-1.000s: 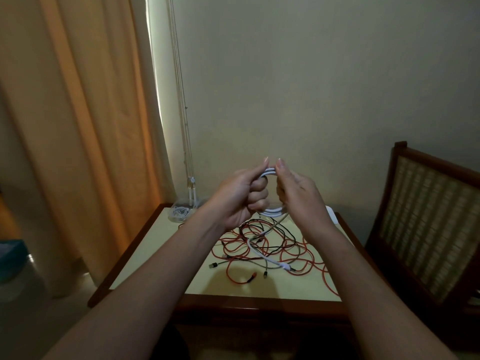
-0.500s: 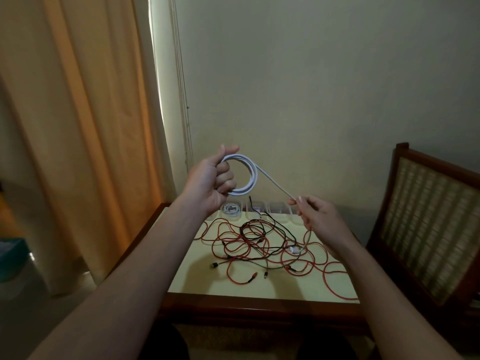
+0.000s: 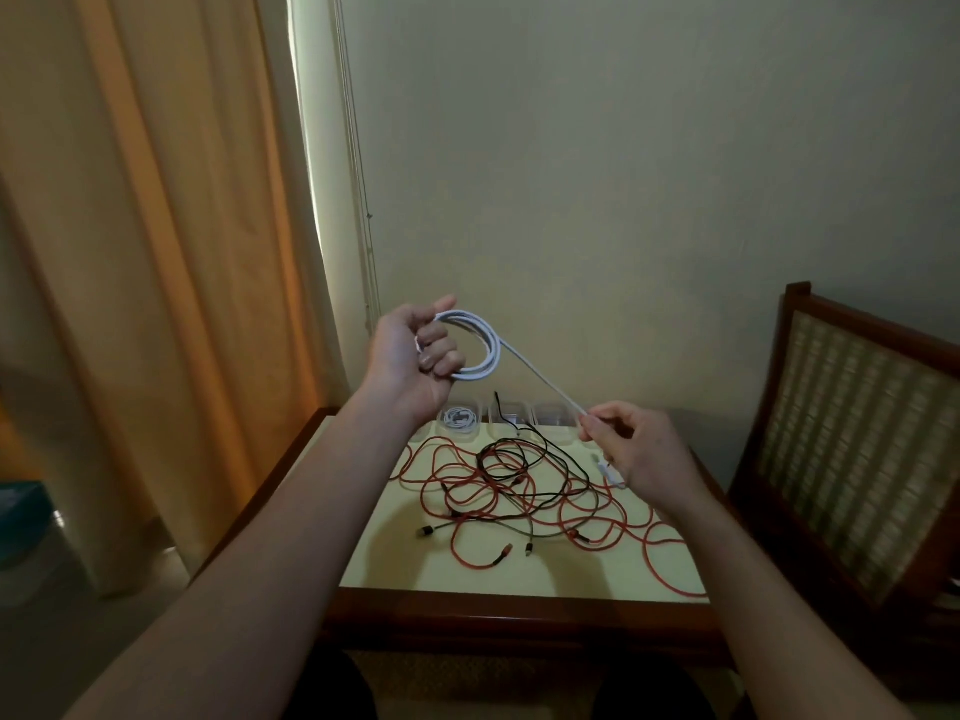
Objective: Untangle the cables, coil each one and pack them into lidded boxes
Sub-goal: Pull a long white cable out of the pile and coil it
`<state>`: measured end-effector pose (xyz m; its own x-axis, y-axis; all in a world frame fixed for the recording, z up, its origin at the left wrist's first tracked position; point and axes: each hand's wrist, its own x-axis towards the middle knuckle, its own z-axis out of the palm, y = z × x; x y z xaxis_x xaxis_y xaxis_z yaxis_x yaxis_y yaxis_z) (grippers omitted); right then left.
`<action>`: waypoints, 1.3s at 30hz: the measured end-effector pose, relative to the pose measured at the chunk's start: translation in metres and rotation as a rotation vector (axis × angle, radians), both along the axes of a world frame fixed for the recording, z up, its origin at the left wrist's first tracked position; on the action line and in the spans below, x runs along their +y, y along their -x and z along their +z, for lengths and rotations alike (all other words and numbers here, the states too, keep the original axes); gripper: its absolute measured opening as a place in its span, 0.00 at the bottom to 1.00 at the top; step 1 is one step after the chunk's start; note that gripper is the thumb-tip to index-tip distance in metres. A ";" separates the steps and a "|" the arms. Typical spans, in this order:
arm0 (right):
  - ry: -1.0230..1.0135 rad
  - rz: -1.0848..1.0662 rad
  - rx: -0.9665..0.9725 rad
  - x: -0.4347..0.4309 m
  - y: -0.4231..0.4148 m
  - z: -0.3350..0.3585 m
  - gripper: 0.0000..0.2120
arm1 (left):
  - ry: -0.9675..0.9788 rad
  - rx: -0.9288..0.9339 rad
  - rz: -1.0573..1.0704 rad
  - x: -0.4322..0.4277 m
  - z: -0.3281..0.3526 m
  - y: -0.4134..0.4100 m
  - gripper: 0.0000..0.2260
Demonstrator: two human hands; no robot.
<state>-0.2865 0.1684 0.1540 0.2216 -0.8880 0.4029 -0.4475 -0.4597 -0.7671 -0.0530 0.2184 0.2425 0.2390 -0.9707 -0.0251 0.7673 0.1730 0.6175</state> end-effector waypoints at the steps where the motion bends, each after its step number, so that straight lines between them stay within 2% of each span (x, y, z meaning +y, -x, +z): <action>1: 0.063 -0.007 0.065 0.002 -0.002 0.001 0.06 | -0.001 0.020 0.025 0.001 0.000 0.001 0.10; 3: 0.227 0.027 0.202 0.007 -0.009 0.005 0.05 | 0.003 -0.096 0.104 0.000 0.000 0.007 0.08; 7: 0.480 0.129 0.354 0.012 -0.025 0.013 0.04 | -0.003 -0.852 0.274 0.003 -0.010 0.028 0.14; 11: 0.651 0.110 0.343 0.018 -0.029 0.031 0.13 | 0.105 -1.467 0.277 0.005 -0.024 0.042 0.18; 12: 0.684 0.102 0.337 0.019 -0.028 0.035 0.13 | 0.122 -1.566 0.248 0.004 -0.027 0.043 0.18; 14: 0.729 0.077 0.327 0.017 -0.024 0.040 0.12 | 0.144 -1.646 0.138 0.004 -0.030 0.043 0.18; 17: 0.738 0.039 0.315 0.012 -0.020 0.041 0.13 | 0.120 -1.607 0.043 0.002 -0.031 0.040 0.16; 20: 0.697 0.018 0.322 0.008 -0.016 0.036 0.15 | 0.055 -1.398 -0.030 0.005 -0.029 0.039 0.14; 22: 0.652 0.029 0.295 0.005 -0.014 0.032 0.16 | 0.037 -1.339 -0.062 0.005 -0.028 0.036 0.15; 26: 0.523 0.054 0.187 0.004 -0.010 0.026 0.15 | 0.073 -1.280 -0.129 0.003 -0.032 0.026 0.19; 30: 0.357 0.038 0.032 0.010 -0.010 0.028 0.17 | 0.105 -0.913 -0.323 0.004 -0.029 0.029 0.16; 33: 0.244 0.090 0.004 0.015 -0.014 0.034 0.12 | 0.096 -0.729 -0.437 0.005 -0.024 0.033 0.16; 37: 0.020 0.241 -0.021 0.019 -0.013 0.044 0.11 | 0.064 -0.633 -0.457 0.006 -0.020 0.029 0.15; 39: 0.001 0.258 -0.001 0.019 -0.011 0.047 0.11 | 0.053 -0.612 -0.458 0.007 -0.021 0.026 0.16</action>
<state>-0.2757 0.1874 0.2011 0.4403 -0.8017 0.4042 -0.3144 -0.5593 -0.7670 -0.0786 0.2257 0.2215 -0.2314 -0.9723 0.0317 0.2930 -0.0386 0.9553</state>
